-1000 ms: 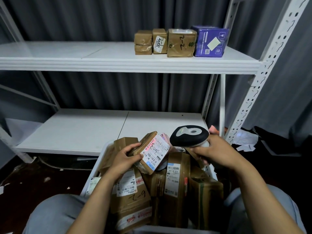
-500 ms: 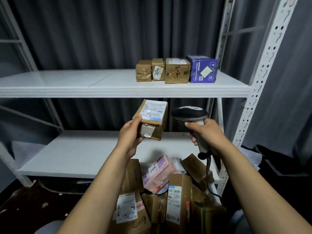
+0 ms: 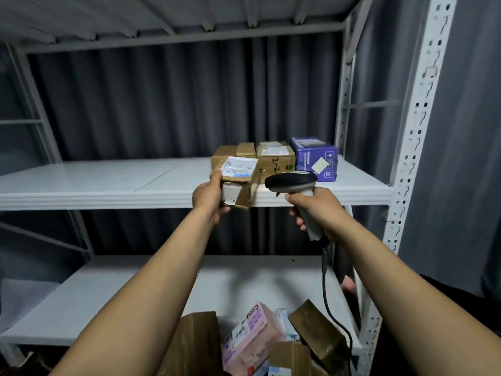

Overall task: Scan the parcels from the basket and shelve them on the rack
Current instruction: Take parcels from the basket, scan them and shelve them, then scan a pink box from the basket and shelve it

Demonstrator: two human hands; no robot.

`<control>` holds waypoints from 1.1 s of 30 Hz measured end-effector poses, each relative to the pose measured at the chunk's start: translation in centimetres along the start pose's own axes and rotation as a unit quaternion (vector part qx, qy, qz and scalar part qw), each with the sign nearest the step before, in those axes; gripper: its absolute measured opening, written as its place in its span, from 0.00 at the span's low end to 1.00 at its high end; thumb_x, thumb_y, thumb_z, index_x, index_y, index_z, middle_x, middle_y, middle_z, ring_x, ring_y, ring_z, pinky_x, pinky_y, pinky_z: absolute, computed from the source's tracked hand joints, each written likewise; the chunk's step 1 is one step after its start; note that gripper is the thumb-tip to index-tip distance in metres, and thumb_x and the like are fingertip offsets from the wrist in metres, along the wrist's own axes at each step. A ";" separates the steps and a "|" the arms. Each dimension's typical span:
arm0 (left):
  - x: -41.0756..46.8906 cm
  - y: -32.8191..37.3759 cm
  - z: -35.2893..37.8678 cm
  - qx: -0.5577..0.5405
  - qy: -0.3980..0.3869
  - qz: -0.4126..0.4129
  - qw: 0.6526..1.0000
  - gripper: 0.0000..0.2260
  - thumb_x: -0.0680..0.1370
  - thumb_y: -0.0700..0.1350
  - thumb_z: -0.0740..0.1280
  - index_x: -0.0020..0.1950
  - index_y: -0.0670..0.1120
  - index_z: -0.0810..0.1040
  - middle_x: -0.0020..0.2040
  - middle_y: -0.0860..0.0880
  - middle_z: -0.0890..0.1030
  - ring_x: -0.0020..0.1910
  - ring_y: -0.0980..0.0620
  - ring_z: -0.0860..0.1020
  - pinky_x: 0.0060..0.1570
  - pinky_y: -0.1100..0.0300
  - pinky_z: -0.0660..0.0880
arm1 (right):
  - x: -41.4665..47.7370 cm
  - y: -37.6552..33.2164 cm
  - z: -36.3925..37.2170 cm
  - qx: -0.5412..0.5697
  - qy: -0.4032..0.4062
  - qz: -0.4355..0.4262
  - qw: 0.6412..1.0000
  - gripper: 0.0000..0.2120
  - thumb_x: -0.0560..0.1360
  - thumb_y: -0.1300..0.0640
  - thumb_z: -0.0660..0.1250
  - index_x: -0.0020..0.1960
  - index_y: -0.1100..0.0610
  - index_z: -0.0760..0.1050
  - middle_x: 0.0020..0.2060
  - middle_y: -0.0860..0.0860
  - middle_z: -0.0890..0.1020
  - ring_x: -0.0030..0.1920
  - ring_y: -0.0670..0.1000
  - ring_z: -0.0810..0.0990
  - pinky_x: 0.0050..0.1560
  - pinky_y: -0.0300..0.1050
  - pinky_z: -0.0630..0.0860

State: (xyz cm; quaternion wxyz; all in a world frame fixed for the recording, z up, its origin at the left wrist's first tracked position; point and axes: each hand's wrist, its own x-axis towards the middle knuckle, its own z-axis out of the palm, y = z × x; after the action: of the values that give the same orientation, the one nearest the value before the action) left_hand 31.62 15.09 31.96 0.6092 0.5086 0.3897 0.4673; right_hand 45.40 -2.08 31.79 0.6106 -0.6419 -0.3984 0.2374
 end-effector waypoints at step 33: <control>9.9 1.3 1.7 0.437 0.045 0.280 0.854 0.23 0.76 0.46 0.71 0.70 0.47 0.70 0.61 0.40 0.75 0.59 0.40 0.74 0.61 0.53 0.70 | 7.7 1.4 0.6 -0.078 0.042 -0.003 0.996 0.12 0.74 0.56 0.70 0.50 0.64 0.75 0.30 0.56 0.78 0.24 0.53 0.73 0.25 0.41 0.70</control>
State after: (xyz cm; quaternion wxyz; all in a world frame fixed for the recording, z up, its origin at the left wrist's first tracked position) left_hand 35.55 24.31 33.53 0.1492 0.7884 0.4220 0.4221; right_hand 49.61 4.53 31.78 0.5754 -0.6960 -0.3917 0.1762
